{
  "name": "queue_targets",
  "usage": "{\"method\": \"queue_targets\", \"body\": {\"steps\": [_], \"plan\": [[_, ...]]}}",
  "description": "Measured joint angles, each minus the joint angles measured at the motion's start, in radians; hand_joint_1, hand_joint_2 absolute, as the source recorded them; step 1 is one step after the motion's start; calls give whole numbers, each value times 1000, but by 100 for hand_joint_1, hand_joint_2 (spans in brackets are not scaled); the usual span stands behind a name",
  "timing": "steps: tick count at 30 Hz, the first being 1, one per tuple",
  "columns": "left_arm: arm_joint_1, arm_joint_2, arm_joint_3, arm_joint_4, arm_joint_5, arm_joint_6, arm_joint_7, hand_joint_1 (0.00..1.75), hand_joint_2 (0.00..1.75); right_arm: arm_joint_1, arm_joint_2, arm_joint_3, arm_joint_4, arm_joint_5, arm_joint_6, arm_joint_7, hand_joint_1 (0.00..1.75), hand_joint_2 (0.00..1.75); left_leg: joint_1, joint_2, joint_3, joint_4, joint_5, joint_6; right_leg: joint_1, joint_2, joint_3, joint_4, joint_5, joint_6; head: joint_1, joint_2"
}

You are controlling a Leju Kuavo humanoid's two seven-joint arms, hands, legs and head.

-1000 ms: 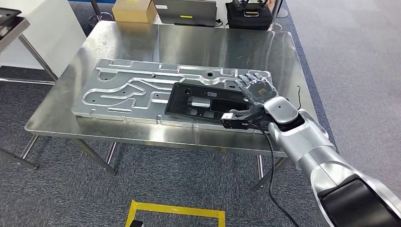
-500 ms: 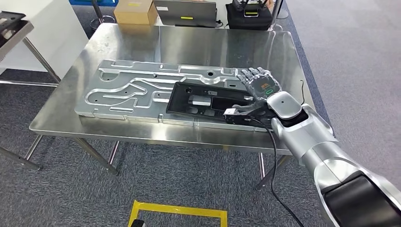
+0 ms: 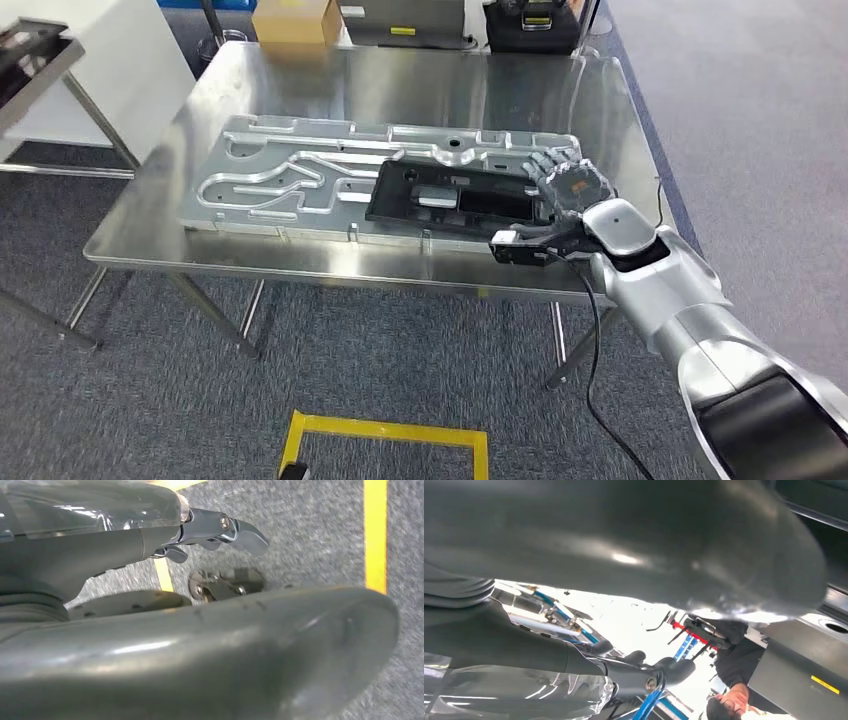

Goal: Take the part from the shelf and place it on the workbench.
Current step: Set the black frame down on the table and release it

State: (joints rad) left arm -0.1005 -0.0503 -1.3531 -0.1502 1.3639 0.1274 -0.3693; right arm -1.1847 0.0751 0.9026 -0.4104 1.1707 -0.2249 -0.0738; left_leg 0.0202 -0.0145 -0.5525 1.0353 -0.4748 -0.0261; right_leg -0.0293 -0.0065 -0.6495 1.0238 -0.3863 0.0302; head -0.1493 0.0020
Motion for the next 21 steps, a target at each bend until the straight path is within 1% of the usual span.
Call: {"method": "queue_targets", "body": {"steps": [1,2,3,4,5,6,7,8,9,10,11,12,13,14,15,16,17,18,19,20,21], "plan": [[-1,0,0,0,0,0,0,0,0,1,-4,0,1,-1,0,0,0,0,0,0,-6,-1,4,10,0,1,-2,-1,6,8,0,0],[-2,0,0,0,0,0,1,0,0,0,-10,0,1,-1,0,0,0,0,0,1,-12,-2,10,21,-2,2,-7,2,3,14,0,0],[-3,0,0,0,-1,-1,1,0,0,0,-15,0,2,-2,0,1,0,0,-1,3,-19,-3,19,33,-3,3,-15,17,-16,17,0,0],[-5,0,0,0,-2,-1,1,0,0,0,-20,0,3,-3,0,1,0,0,-1,4,-29,-6,28,44,-4,3,-30,53,-51,19,0,0],[-8,0,0,0,-3,-1,2,0,0,0,-26,0,3,-4,0,2,0,0,-3,5,-40,-6,38,53,-2,4,-50,108,-98,19,0,0],[-9,0,0,0,-6,-2,4,0,0,0,-30,0,3,-5,0,1,0,0,-6,5,-53,-6,48,58,0,4,-71,176,-145,18,0,0],[-11,0,0,0,-9,-2,5,0,0,0,-36,0,4,-7,1,0,0,0,-9,5,-66,-5,57,62,3,4,-87,238,-177,17,0,0],[-11,0,0,0,-13,-2,7,0,0,1,-43,0,4,-8,1,-1,0,0,-14,5,-79,-5,67,64,6,4,-91,277,-188,14,0,0],[-12,0,0,0,-16,-2,10,0,0,1,-49,0,5,-10,2,-3,0,0,-19,5,-91,-5,77,66,10,5,-78,281,-179,7,0,0],[-12,-1,0,0,-18,-2,12,0,0,1,-55,0,5,-11,2,-4,0,0,-24,4,-103,-5,86,67,16,5,-48,250,-157,-2,0,0],[-13,-1,0,0,-19,-2,14,0,0,1,-60,0,5,-13,2,-5,0,0,-28,4,-113,-5,96,67,23,6,-1,191,-134,-15,0,0],[-16,-4,0,-1,-19,-2,15,0,0,-1,-65,0,5,-15,1,-7,0,0,-33,3,-122,-4,104,67,31,6,50,118,-124,-31,0,0],[-18,-6,0,-1,-20,-2,17,0,0,-2,-70,0,4,-17,1,-9,0,0,-35,4,-127,-5,113,65,36,5,89,59,-120,-40,0,0],[-21,-9,0,-2,-20,-2,19,0,0,-2,-74,0,4,-19,0,-10,0,0,-35,5,-131,-7,121,61,42,5,114,17,-122,-46,0,0],[-23,-11,0,-3,-20,-2,20,0,0,-1,-78,0,4,-20,0,-11,0,0,-33,5,-132,-9,130,57,46,3,123,-4,-124,-49,0,0],[-25,-12,-1,-3,-20,-3,21,0,0,1,-81,0,4,-21,0,-11,0,0,-30,6,-132,-14,139,52,48,2,120,-10,-114,-49,0,0],[-25,-13,-1,-4,-20,-3,22,0,0,4,-83,0,4,-22,0,-11,0,0,-29,6,-135,-14,141,47,46,0,119,-19,-103,-51,0,0],[-26,-13,-1,-4,-20,-4,22,0,0,6,-85,0,5,-22,0,-11,0,0,-29,6,-140,-7,130,41,43,-3,116,-27,-90,-54,0,0],[-26,-13,-1,-4,-20,-4,22,0,0,8,-86,0,5,-22,0,-11,0,0,-29,5,-150,19,98,35,38,-5,109,-36,-75,-57,0,0],[-26,-13,-1,-4,-20,-4,22,0,0,10,-88,0,5,-23,1,-11,0,0,-27,6,-164,66,49,30,34,-7,98,-41,-61,-59,0,0],[-27,-12,-2,-4,-20,-4,22,0,0,12,-89,0,6,-23,1,-11,0,0,-24,6,-179,126,-3,24,33,-6,83,-43,-48,-60,-1,0]]}}
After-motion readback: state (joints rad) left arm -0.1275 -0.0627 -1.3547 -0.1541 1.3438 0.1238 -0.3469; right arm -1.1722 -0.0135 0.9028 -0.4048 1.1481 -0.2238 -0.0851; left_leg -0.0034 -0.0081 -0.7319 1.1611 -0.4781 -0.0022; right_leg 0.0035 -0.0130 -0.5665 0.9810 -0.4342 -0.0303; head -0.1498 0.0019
